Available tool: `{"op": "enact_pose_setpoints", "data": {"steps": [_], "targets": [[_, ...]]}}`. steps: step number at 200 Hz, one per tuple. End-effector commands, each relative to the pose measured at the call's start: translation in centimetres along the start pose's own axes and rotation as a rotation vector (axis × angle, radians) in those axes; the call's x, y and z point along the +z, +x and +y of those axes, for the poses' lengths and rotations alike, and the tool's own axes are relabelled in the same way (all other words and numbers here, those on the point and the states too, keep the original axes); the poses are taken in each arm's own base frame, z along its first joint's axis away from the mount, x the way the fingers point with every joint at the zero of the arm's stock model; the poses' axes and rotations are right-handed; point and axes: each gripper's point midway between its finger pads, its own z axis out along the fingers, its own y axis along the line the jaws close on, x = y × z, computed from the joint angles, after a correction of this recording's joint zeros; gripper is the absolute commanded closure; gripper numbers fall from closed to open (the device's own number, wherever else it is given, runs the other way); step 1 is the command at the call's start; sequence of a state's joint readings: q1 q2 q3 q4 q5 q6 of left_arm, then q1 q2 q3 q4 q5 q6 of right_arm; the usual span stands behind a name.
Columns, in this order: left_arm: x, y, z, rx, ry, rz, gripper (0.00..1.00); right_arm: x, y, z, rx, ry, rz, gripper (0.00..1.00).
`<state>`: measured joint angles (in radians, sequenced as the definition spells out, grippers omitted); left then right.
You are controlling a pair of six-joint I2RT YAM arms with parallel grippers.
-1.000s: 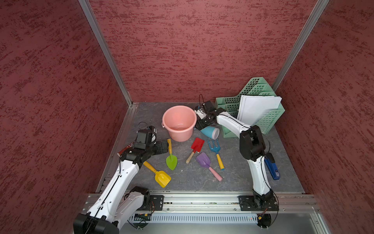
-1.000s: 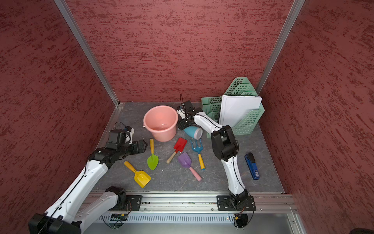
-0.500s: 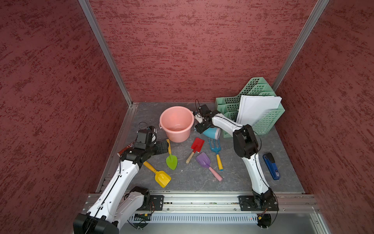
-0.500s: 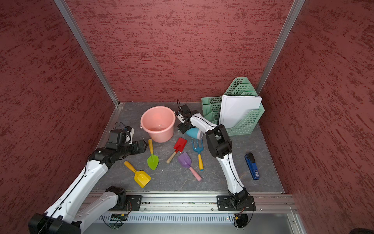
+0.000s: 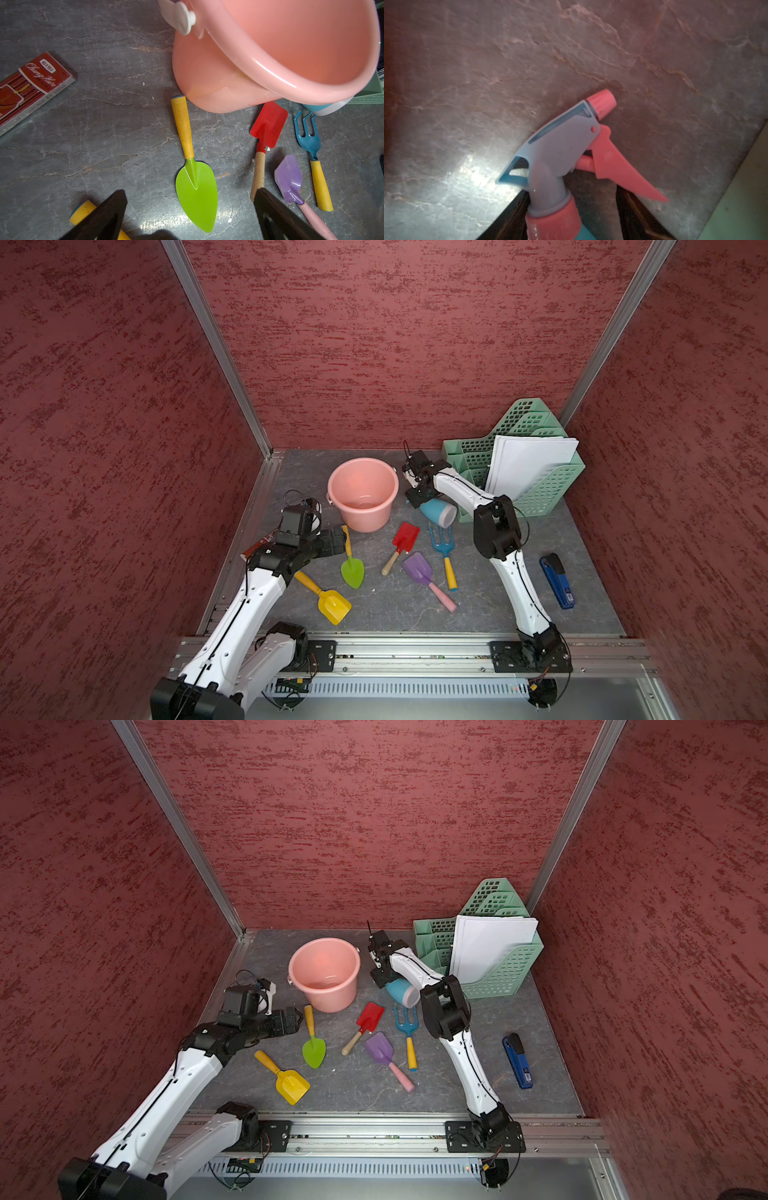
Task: Organize the gardening tools
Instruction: Pick up the gardening tool from the center of the board.
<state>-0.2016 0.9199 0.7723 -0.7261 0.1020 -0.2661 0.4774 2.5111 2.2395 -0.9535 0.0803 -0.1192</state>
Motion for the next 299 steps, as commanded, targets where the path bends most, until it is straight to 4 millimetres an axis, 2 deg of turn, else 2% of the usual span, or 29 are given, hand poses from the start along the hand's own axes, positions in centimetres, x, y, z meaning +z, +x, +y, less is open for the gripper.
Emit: {"op": "enact_pose_setpoints", "data": {"steps": [1,40,70,90,122,159,191,215,239,263,299], "targets": [[-0.2,0.1,0.0,-0.002,-0.004,-0.005,0.00,-0.1,0.5,-0.5,0.035,-0.010,0.047,0.29],[-0.1,0.1,0.0,-0.003,-0.005,-0.005,0.00,0.1,-0.1,-0.7,-0.014,-0.002,0.053,0.19],[-0.2,0.1,0.1,-0.002,-0.007,-0.006,0.00,0.2,-0.4,-0.6,-0.055,-0.009,0.047,0.17],[-0.1,0.1,0.0,-0.001,-0.006,-0.004,0.00,0.2,-0.5,-1.0,-0.083,0.013,0.044,0.23],[-0.1,0.1,0.0,-0.002,-0.007,-0.005,0.00,0.1,-0.2,-1.3,-0.104,0.025,0.057,0.36],[-0.1,0.1,0.0,0.001,-0.009,-0.005,0.00,1.0,0.6,0.2,-0.096,-0.055,0.084,0.48],[-0.2,0.2,0.0,0.001,-0.012,-0.005,0.00,2.3,0.6,0.6,-0.089,-0.071,0.083,0.50],[-0.2,0.2,0.1,0.001,-0.015,-0.005,0.00,2.7,0.4,0.7,-0.069,-0.072,0.076,0.63],[-0.1,0.2,0.1,0.002,-0.016,-0.004,0.00,1.8,-1.1,0.9,-0.035,-0.090,0.002,0.72],[-0.2,0.2,0.1,0.003,-0.017,-0.005,0.00,-0.6,-3.9,0.7,-0.001,-0.102,-0.116,0.82],[-0.2,0.1,0.1,0.002,-0.018,-0.009,0.00,-4.5,-7.7,0.6,0.058,-0.164,-0.284,0.87]]}}
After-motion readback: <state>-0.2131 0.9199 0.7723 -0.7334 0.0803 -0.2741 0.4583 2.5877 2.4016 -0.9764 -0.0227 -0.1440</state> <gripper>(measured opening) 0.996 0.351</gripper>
